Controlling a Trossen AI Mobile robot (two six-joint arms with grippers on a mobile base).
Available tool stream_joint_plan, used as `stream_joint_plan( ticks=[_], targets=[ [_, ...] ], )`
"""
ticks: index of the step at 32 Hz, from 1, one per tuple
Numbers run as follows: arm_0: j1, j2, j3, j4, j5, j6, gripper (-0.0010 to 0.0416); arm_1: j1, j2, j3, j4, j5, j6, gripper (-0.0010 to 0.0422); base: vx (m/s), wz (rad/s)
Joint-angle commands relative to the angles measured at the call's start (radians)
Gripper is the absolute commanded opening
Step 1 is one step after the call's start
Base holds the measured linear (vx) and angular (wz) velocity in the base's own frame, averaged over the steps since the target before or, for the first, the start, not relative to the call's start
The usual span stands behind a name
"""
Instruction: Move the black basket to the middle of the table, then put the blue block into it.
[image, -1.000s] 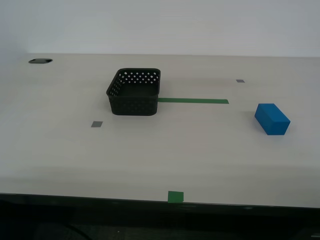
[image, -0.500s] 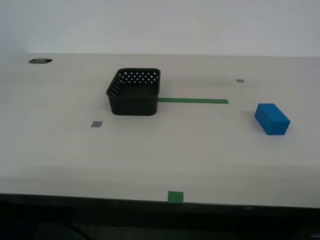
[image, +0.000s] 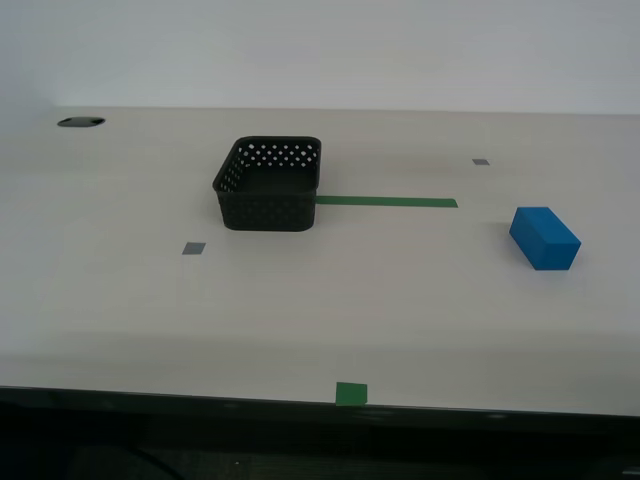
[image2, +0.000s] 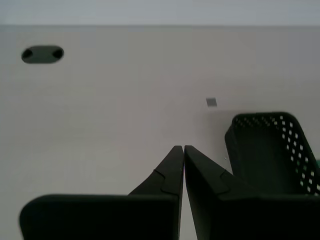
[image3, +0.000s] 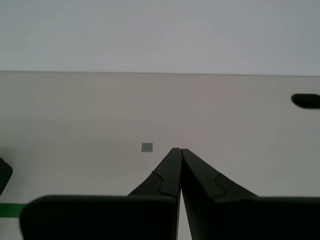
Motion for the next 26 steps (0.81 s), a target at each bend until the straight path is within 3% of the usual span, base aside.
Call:
stream_joint_plan(
  ticks=[1, 5, 9, 14, 17, 26],
  targets=[
    [0.001, 0.0, -0.002, -0.032, -0.004, -0.003, 0.0, -0.029, 0.061, 0.029, -0.059, 0.005, 0.016, 0.0, 0.0, 0.0],
    [0.002, 0.0, -0.011, -0.098, -0.008, -0.003, 0.0, -0.08, 0.145, 0.053, -0.111, 0.005, 0.026, 0.0, 0.0, 0.0],
    [0.003, 0.0, -0.017, -0.231, -0.084, 0.0, 0.0, -0.138, 0.222, 0.072, -0.14, 0.005, 0.037, 0.0, 0.0, 0.0],
    [0.006, 0.0, -0.017, -0.288, -0.105, 0.001, 0.0008, -0.179, 0.285, 0.09, -0.133, 0.004, 0.047, 0.0, 0.0, 0.0],
    [0.007, 0.0, -0.017, -0.294, -0.191, 0.011, 0.0022, -0.181, 0.331, 0.091, -0.132, 0.003, 0.063, 0.0, 0.0, 0.0],
    [0.021, 0.005, -0.017, -0.338, -0.198, 0.029, 0.0098, -0.182, 0.363, 0.089, -0.091, 0.003, 0.087, 0.0, 0.0, 0.0]
  ],
)
